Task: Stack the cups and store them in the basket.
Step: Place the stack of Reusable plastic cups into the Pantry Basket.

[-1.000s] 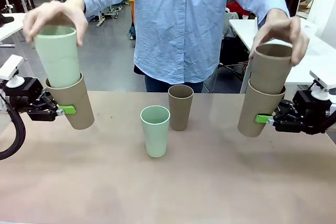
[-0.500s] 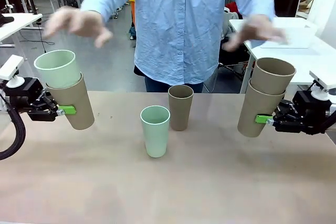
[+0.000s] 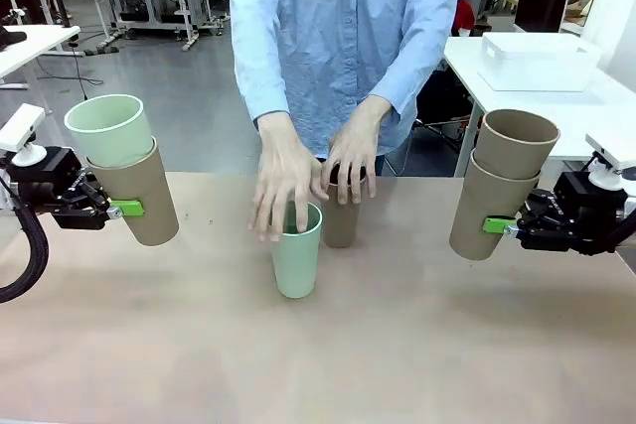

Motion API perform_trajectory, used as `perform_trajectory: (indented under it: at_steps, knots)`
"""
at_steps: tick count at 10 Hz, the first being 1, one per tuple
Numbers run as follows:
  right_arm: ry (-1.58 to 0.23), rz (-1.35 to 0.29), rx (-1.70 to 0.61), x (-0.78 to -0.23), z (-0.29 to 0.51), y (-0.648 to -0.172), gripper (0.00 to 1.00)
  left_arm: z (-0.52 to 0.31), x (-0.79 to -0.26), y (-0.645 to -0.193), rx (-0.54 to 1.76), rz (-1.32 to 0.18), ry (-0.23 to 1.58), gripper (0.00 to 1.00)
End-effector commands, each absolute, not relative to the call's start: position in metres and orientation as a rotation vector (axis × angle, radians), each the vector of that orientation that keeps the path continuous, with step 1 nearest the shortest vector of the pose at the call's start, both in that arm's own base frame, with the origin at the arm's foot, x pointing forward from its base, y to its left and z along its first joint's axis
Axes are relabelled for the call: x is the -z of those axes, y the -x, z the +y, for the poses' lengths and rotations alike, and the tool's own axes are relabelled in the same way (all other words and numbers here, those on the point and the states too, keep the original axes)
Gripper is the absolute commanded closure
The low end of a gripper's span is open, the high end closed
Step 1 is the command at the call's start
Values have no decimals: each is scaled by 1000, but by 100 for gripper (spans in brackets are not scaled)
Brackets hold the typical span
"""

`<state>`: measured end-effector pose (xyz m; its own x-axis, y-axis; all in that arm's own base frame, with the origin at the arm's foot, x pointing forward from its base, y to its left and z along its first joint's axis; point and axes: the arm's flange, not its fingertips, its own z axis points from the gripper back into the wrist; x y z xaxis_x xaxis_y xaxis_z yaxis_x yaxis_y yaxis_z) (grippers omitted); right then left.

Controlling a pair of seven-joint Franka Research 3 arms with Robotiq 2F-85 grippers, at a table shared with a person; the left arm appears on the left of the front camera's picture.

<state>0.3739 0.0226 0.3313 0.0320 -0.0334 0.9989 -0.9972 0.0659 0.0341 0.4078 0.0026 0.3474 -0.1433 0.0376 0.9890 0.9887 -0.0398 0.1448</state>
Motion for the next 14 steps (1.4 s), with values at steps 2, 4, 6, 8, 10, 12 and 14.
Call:
perform_trajectory:
  at_steps: [2,4,6,8,10,12,14]
  knots:
    - [-1196,-1246,-1125,-334,22,-374,15,2,-350,-406,1339,-1331,1195,14]
    - [-1196,-1246,-1125,-334,22,-374,15,2,-350,-406,1339,-1331,1195,14]
    - [-1196,-1246,-1125,-334,22,-374,15,2,-350,-406,1339,-1331,1195,14]
    - [-1196,-1246,-1125,-334,22,-374,15,2,-350,-406,1339,-1331,1195,14]
    - [-1196,-1246,-1125,-334,22,-374,15,2,-350,-406,1339,-1331,1195,14]
    - [-1196,-1246,-1125,-334,22,-374,15,2,-350,-406,1339,-1331,1195,14]
    - [-1196,-1246,-1125,-334,22,-374,15,2,-350,-406,1339,-1331,1195,14]
